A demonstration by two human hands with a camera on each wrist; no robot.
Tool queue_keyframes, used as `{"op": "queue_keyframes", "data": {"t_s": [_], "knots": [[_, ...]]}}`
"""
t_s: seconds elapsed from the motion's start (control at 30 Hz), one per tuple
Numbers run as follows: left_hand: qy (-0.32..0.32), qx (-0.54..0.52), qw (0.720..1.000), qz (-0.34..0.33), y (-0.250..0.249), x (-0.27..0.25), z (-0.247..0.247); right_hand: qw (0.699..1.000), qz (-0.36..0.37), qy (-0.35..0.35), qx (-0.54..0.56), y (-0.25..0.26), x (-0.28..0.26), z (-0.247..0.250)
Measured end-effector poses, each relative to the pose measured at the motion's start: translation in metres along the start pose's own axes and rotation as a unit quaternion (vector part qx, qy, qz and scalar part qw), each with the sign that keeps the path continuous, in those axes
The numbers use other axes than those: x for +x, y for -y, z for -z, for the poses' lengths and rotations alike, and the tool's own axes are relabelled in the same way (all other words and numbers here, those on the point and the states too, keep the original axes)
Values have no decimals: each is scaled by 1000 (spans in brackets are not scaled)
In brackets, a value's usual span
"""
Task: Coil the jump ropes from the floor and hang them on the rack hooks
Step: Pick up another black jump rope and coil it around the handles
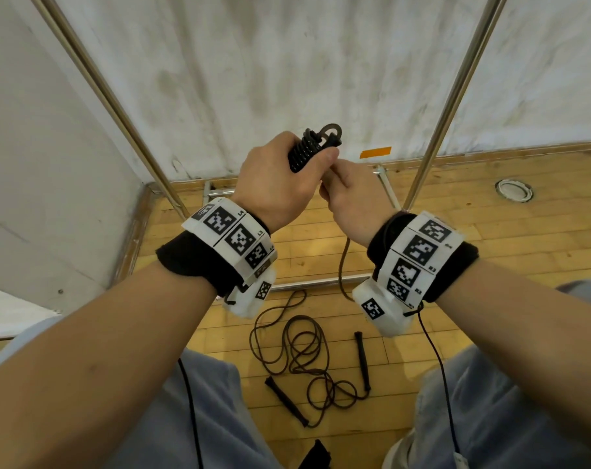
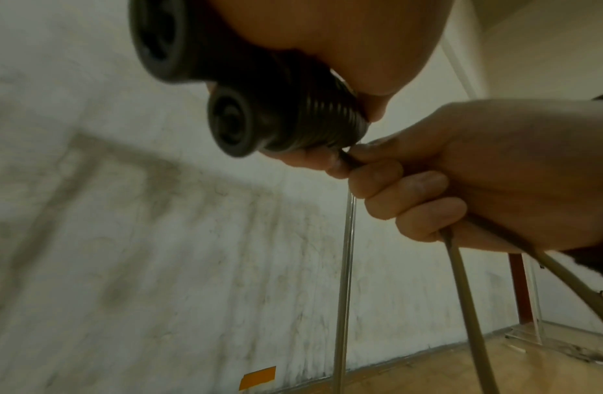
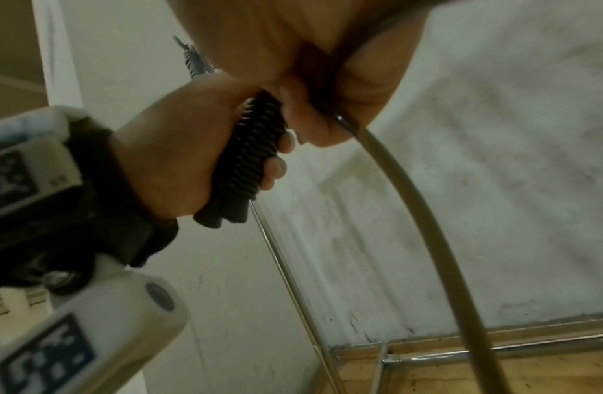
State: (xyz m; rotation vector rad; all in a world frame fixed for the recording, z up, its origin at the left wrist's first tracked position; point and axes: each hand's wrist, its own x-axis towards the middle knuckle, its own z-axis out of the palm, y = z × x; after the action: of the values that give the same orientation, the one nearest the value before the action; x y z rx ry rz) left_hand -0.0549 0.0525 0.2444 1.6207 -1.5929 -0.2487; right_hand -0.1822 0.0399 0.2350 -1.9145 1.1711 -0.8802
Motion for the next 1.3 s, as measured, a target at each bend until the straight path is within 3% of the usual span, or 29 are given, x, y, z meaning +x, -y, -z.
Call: {"op": "queue_keyframes", "data": {"t_s": [0.13,0.23,0.37,0.53,0.67,0.93,1.1,1.3], "knots": [[13,45,996,74,12,11,-4,996,-5,63,-68,-3,-5,-8],[68,57,991,100,20,17,-6,990,3,79,-121,-6,-6,-11],[132,28,988,81,21,16,-3,991,5,38,-131,-11,2,-4],[122,47,990,54,25,20,11,987,25,32,-157,-8,8,5],[108,129,986,13,28,17,17,983,38,60,-171,-2,8,3],[137,222,965,5,35,17,19,939,81,88,-321,-1,5,9],[124,299,946,29,42,22,24,954,81,57,-282,-4,7,17],[218,283,934,-23,32,9,5,972,104,16,-212,-6,5,21]]}}
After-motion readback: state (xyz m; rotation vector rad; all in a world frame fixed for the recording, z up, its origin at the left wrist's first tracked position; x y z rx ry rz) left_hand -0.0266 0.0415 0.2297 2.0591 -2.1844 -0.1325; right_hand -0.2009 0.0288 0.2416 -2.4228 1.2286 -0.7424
